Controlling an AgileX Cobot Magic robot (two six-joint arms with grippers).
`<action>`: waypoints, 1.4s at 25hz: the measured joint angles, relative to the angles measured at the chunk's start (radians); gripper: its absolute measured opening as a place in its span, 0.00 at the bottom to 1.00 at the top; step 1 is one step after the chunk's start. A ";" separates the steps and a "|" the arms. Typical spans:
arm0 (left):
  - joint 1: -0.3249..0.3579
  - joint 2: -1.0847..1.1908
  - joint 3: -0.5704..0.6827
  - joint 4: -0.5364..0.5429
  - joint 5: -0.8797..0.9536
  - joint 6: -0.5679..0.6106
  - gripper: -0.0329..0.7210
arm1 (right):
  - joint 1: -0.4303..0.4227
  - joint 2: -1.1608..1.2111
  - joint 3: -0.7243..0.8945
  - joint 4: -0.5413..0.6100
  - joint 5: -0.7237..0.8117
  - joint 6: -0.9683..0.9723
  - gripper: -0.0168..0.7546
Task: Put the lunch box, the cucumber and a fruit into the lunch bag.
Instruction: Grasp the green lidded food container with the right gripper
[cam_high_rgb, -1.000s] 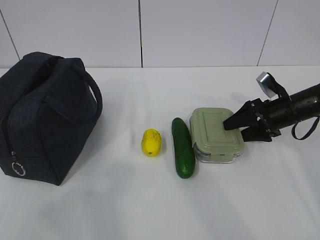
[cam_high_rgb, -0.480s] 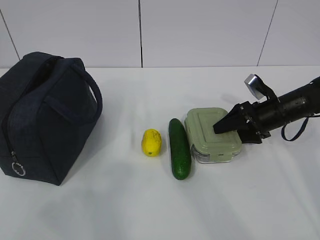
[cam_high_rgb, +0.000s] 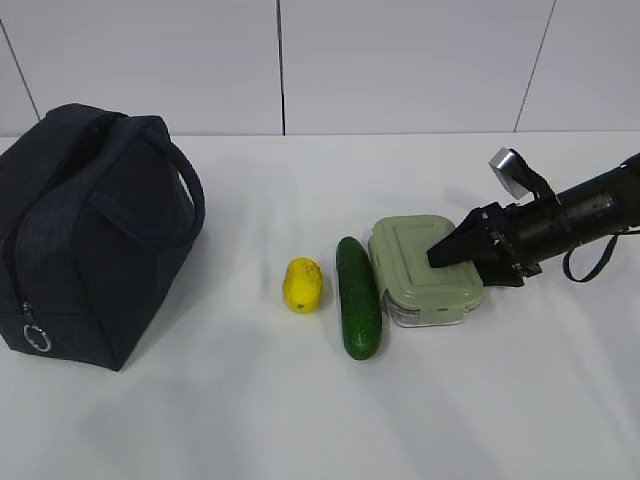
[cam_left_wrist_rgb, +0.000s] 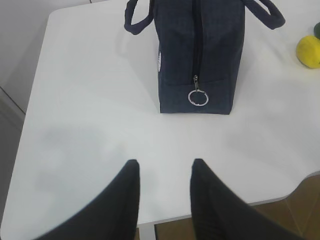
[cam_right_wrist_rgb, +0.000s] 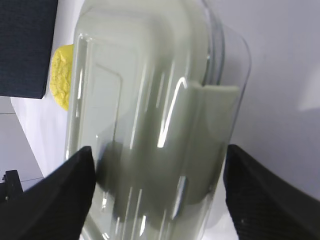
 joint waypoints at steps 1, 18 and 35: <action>0.000 0.000 0.000 0.000 0.000 0.000 0.37 | 0.000 0.000 0.000 0.000 0.000 0.000 0.79; 0.000 0.000 0.000 0.011 0.000 0.000 0.37 | 0.000 0.000 0.000 -0.002 0.021 0.004 0.63; 0.000 0.208 -0.073 -0.008 -0.090 0.000 0.37 | 0.000 0.000 -0.005 0.006 0.023 0.005 0.52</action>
